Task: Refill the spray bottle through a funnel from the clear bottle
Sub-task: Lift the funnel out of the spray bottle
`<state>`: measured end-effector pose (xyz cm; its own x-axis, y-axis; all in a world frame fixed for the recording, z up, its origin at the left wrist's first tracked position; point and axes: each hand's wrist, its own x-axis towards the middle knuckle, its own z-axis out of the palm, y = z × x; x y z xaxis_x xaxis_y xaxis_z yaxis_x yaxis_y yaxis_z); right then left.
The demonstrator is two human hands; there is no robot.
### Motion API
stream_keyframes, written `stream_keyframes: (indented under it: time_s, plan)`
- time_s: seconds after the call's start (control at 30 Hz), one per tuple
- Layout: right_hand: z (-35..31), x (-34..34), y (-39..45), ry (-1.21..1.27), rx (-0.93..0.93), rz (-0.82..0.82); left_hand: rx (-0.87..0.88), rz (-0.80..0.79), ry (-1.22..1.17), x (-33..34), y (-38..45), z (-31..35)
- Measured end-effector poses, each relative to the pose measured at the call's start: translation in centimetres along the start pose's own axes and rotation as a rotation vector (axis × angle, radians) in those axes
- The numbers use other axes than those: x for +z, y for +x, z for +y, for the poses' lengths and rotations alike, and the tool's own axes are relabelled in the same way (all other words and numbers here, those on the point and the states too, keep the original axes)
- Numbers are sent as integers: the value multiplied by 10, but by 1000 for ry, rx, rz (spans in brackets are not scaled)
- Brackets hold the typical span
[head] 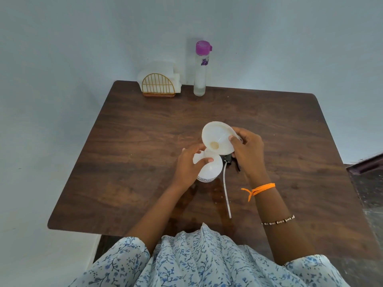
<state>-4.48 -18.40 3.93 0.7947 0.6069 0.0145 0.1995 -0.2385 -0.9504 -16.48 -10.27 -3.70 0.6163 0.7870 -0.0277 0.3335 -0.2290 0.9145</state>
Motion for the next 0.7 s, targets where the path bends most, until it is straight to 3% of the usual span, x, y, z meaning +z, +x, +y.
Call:
stream_keyframes:
  time_s: [0.3, 0.43, 0.57, 0.7]
  plan:
    - [-4, -13, -1, 205, 117, 58, 34, 14, 25, 2, 0, -2]
    - [-1, -11, -3, 286, 184, 18, 21, 18, 43, 3, 0, -2]
    - [6, -10, -5, 211, 182, 19, 13, 21, 63, 3, -1, -1]
    - [6, -12, -5, 333, 212, -19, 9, 22, 69, 2, -2, 0]
